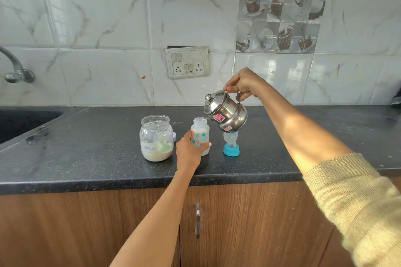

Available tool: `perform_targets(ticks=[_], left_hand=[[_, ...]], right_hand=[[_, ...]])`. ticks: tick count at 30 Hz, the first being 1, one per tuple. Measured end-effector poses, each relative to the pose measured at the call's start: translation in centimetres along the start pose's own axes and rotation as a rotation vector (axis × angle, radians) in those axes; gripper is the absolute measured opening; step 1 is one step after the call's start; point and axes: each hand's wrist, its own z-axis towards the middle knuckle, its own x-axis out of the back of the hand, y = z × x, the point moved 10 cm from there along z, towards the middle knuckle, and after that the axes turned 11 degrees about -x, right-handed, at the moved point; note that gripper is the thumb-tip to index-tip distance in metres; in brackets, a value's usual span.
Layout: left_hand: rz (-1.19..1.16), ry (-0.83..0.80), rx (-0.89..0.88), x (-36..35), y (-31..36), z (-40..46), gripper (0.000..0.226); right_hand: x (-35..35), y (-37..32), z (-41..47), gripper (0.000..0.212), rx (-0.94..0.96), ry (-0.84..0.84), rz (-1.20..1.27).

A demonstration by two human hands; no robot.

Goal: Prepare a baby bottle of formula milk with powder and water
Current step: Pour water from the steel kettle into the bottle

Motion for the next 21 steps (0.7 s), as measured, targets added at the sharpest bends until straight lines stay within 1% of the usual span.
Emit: perform_targets(ticks=[6, 21], left_hand=[[-0.015, 0.007, -0.011, 0.00, -0.01, 0.05, 0.061], [-0.009, -0.005, 0.004, -0.03, -0.06, 0.04, 0.063]], right_hand=[[0.02, -0.05, 0.22, 0.025, 0.013, 0.013, -0.030], [-0.05, -0.15, 0.39, 0.025, 0.010, 0.005, -0.012]])
